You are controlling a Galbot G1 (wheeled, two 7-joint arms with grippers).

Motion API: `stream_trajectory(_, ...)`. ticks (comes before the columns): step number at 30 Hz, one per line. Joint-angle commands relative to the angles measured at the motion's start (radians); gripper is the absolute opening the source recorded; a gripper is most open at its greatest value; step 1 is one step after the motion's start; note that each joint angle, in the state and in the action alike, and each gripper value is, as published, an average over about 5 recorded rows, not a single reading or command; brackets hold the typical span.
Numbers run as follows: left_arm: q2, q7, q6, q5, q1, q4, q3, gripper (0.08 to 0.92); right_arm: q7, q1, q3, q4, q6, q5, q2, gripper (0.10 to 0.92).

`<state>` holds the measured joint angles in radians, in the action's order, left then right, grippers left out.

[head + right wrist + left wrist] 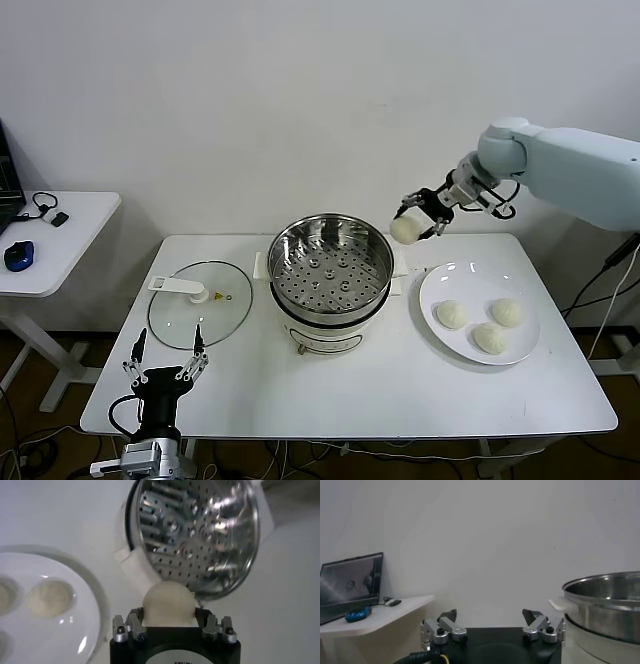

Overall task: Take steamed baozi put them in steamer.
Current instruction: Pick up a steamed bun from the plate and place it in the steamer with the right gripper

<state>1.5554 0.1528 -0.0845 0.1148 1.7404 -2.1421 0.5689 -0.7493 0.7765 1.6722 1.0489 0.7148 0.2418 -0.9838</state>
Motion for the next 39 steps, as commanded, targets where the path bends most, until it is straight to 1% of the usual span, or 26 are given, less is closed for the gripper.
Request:
stream_trajectory(1, 0.002, 0.002, 0.0, 0.0, 0.0, -0.002, -0.001, 0.823, 0.065, 0.066, 0.092, -0.027, 0.158, 0.067, -0.14, 0.68)
stream_trajectory(8, 0.006, 0.004, -0.001, -0.004, -0.007, -0.001, -0.001, 0.823, 0.057, -0.042, 0.04, -0.246, 0.158, -0.015, -0.325, 0.679)
stream_trajectory(12, 0.005, 0.004, -0.001, -0.013, -0.011, -0.004, 0.004, 0.823, 0.052, -0.105, 0.011, -0.361, 0.158, -0.04, -0.397, 0.681)
stream_trajectory(23, 0.007, 0.006, -0.003, -0.026, -0.023, 0.005, 0.01, 0.823, 0.035, -0.208, 0.01, -0.447, 0.158, -0.048, -0.458, 0.681)
stream_trajectory(39, 0.01, 0.02, -0.008, -0.027, -0.031, 0.017, 0.011, 0.823, 0.038, -0.284, -0.014, -0.528, 0.158, -0.05, -0.48, 0.68)
